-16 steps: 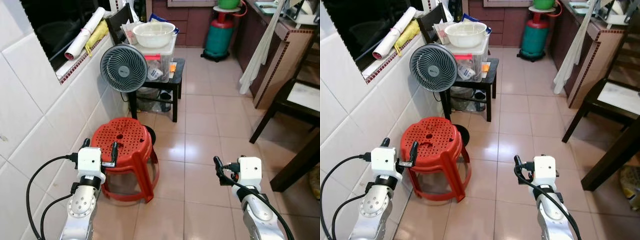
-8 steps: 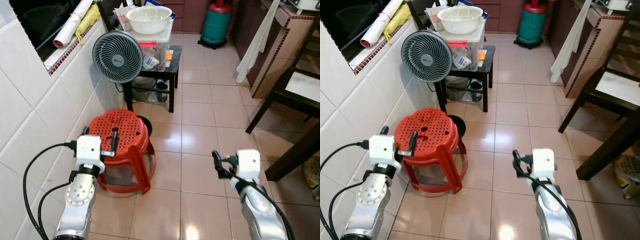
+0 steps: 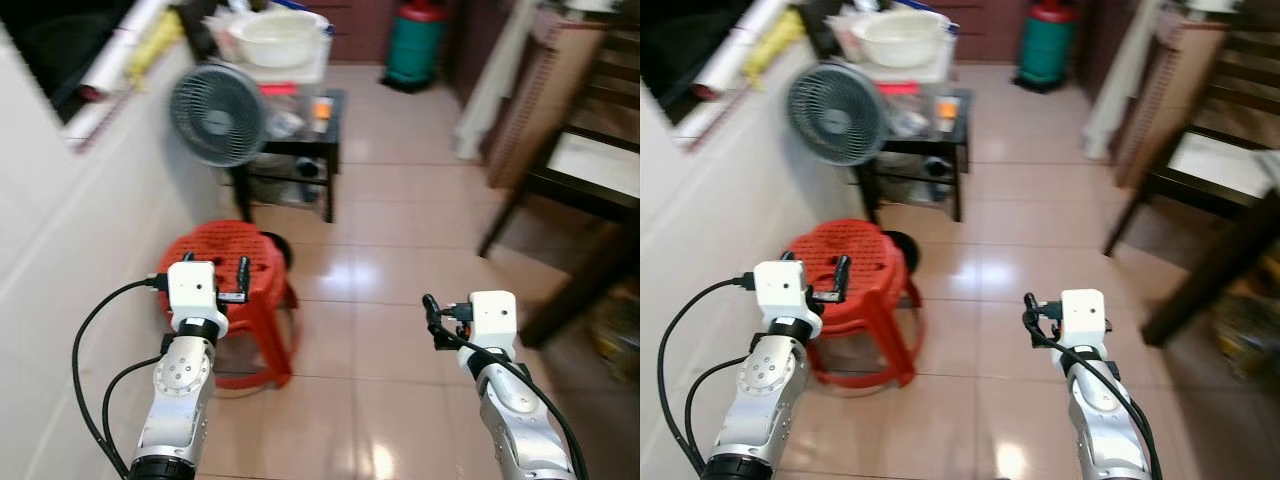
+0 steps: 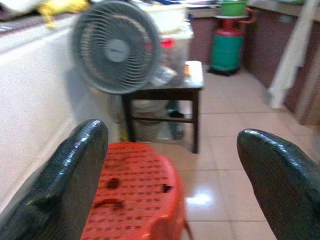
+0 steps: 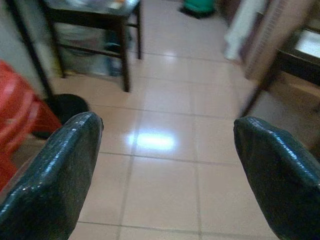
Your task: Setting the table
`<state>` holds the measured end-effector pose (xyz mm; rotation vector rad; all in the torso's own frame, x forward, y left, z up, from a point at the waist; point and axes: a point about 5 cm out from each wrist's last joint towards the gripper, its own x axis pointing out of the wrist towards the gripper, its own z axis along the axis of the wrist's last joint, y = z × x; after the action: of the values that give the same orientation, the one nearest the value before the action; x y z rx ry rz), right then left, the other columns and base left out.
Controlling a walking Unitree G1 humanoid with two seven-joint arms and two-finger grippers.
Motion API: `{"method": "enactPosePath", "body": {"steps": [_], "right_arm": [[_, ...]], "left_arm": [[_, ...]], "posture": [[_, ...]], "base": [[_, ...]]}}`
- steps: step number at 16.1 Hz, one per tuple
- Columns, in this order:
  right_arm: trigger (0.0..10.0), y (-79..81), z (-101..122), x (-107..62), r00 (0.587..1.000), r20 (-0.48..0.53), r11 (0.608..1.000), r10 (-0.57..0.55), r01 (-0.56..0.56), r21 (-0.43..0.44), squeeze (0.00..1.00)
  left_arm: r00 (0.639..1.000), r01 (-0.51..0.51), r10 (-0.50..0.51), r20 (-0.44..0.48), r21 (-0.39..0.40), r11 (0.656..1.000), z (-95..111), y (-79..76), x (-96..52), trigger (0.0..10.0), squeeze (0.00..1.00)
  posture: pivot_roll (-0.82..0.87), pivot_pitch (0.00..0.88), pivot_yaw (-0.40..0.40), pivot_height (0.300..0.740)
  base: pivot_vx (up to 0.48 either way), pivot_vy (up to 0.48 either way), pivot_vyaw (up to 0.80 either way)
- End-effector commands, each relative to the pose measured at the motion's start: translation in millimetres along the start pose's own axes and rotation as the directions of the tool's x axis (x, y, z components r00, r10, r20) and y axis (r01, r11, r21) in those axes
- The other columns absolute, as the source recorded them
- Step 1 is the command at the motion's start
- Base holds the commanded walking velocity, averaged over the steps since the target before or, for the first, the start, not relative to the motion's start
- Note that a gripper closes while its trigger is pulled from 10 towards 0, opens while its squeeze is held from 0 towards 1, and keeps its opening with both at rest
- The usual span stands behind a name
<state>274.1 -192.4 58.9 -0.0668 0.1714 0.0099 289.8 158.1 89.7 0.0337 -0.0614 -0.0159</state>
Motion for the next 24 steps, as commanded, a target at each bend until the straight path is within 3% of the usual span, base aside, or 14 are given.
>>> {"method": "enactPosePath", "body": {"steps": [1, 6, 12, 24], "right_arm": [[10.0, 6.9, 8, 0.7, 0.999, 0.026, 1.0, 0.021, -0.021, 0.005, 0.0], [10.0, 11.9, 7, -4.0, 0.999, 0.016, 1.0, 0.028, -0.028, 0.004, 0.0], [10.0, 15.3, 4, -12.0, 1.0, 0.01, 0.999, -0.006, 0.006, 0.038, 0.0], [10.0, 15.1, 8, -12.1, 1.0, 0.017, 1.0, -0.007, 0.007, 0.027, 0.0]], "left_arm": [[1.0, 0.02, -0.02, 0.004, 0.005, 1.0, 3, 1.0, 0.9, 10.0, 0.0], [1.0, 0.027, -0.028, -0.004, -0.046, 0.999, 7, 4.2, 4.9, 10.0, 0.0], [0.983, 0.182, -0.184, -0.008, -0.087, 0.979, 8, -5.8, 8.8, 10.0, 0.0], [0.978, 0.202, -0.206, -0.032, -0.102, 0.974, 1, -6.4, 6.8, 10.0, 0.0]], "posture": [[-0.16, 0.114, 0.028, 0.74], [-0.15, 0.159, 0.042, 0.74], [-0.18, 0.171, 0.095, 0.74], [-0.17, 0.163, 0.082, 0.74]], "base": [[0.0, 0.0, -0.78], [0.0, 0.0, -0.78], [0.04, 0.0, -0.78], [0.246, 0.0, -0.78]]}}
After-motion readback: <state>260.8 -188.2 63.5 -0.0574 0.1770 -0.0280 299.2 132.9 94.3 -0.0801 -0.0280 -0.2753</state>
